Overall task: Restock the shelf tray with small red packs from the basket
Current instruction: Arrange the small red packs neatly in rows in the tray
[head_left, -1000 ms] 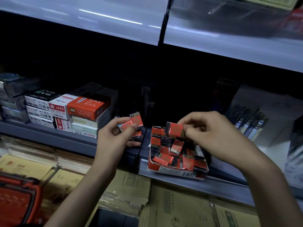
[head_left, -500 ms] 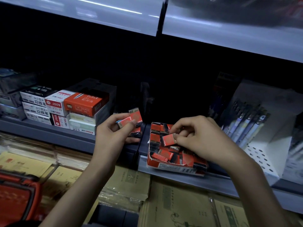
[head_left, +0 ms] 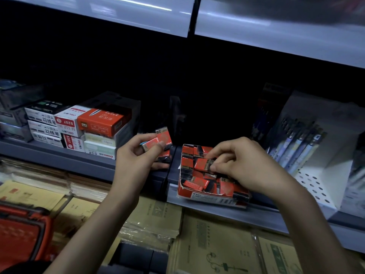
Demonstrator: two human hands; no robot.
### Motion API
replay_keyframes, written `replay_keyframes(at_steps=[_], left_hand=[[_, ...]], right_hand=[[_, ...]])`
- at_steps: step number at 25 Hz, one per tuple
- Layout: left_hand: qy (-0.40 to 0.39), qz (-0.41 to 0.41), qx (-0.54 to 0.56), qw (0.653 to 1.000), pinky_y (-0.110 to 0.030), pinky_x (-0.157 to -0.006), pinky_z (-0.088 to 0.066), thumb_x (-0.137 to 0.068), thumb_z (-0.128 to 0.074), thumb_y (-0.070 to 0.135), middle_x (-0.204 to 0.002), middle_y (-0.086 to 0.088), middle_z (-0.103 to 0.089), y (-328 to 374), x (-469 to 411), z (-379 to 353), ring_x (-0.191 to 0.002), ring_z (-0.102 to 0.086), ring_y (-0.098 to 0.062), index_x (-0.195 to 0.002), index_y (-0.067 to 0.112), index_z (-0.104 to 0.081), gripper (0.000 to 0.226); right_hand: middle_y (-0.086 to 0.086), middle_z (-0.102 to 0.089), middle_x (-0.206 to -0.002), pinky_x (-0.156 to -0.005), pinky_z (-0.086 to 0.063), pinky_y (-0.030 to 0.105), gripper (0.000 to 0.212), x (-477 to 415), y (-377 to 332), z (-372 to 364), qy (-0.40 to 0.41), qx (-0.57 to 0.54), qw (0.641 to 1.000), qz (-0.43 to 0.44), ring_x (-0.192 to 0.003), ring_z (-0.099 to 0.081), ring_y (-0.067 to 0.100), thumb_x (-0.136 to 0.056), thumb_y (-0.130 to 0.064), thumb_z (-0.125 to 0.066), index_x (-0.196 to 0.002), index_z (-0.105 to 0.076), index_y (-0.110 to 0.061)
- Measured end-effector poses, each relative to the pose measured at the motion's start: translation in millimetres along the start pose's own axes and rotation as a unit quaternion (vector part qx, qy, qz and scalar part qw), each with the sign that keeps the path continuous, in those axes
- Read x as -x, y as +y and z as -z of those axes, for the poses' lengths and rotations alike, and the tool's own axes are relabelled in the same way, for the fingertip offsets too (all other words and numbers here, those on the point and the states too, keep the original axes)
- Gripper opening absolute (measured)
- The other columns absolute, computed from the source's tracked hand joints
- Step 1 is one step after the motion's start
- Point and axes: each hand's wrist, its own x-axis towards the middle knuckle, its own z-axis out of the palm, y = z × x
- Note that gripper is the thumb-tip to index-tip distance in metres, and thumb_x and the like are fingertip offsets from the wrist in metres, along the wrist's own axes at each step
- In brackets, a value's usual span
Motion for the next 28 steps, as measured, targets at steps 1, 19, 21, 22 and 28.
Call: replay_keyframes(at_steps=[1, 19, 21, 22, 28], left_hand=[[0.0, 0.0, -0.001, 1.0, -0.022, -0.059, -0.06, -0.092, -0.073, 0.007, -0.082, -0.004, -0.079, 0, 0, 0, -0.078, -0.079, -0.022, -0.111, 0.01, -0.073, 0.018], [-0.007, -0.004, -0.006, 1.0, -0.02, -0.058, -0.059, -0.093, -0.073, 0.008, -0.078, 0.002, -0.079, 1, 2, 0, -0.077, -0.078, -0.018, -0.108, 0.012, -0.073, 0.016], [-0.007, -0.004, -0.006, 1.0, -0.021, -0.058, -0.059, -0.093, -0.073, 0.008, -0.076, 0.003, -0.078, 0, 2, 0, -0.078, -0.079, -0.019, -0.108, 0.012, -0.073, 0.016], [-0.007, -0.004, -0.005, 1.0, -0.021, -0.058, -0.059, -0.093, -0.073, 0.008, -0.075, 0.004, -0.078, 0, 1, 0, -0.079, -0.079, -0.019, -0.108, 0.012, -0.073, 0.016], [-0.009, -0.006, -0.012, 1.0, -0.02, -0.058, -0.059, -0.093, -0.072, 0.007, -0.069, 0.006, -0.075, 0, 2, 0, -0.076, -0.078, -0.017, -0.112, 0.01, -0.072, 0.019]], right_hand=[[-0.008, -0.076, -0.074, -0.067, -0.049, 0.015, 0.018, 1, 0, -1, 0.002, 0.005, 1.0, 0.007, -0.072, -0.071, -0.003, -0.089, -0.011, -0.078, -0.1, -0.077, -0.025], [-0.014, -0.068, -0.08, -0.074, -0.055, 0.026, 0.003, 6, 1, 3, 0.069, 0.132, 0.989, 0.005, -0.075, -0.064, 0.001, -0.089, -0.027, -0.079, -0.089, -0.079, -0.03], [-0.012, -0.065, -0.078, -0.075, -0.057, 0.034, 0.009, 7, 0, 5, 0.081, 0.178, 0.98, -0.025, -0.075, -0.063, 0.003, -0.086, -0.035, -0.081, -0.087, -0.077, -0.027], [-0.011, -0.064, -0.079, -0.076, -0.057, 0.038, 0.017, 7, -1, 4, 0.073, 0.197, 0.977, -0.042, -0.076, -0.063, 0.007, -0.084, -0.04, -0.081, -0.086, -0.076, -0.025], [-0.008, -0.062, -0.088, -0.077, -0.057, 0.039, 0.036, 3, -8, -5, 0.052, 0.217, 0.972, -0.079, -0.082, -0.062, 0.014, -0.075, -0.054, -0.084, -0.092, -0.071, -0.025]])
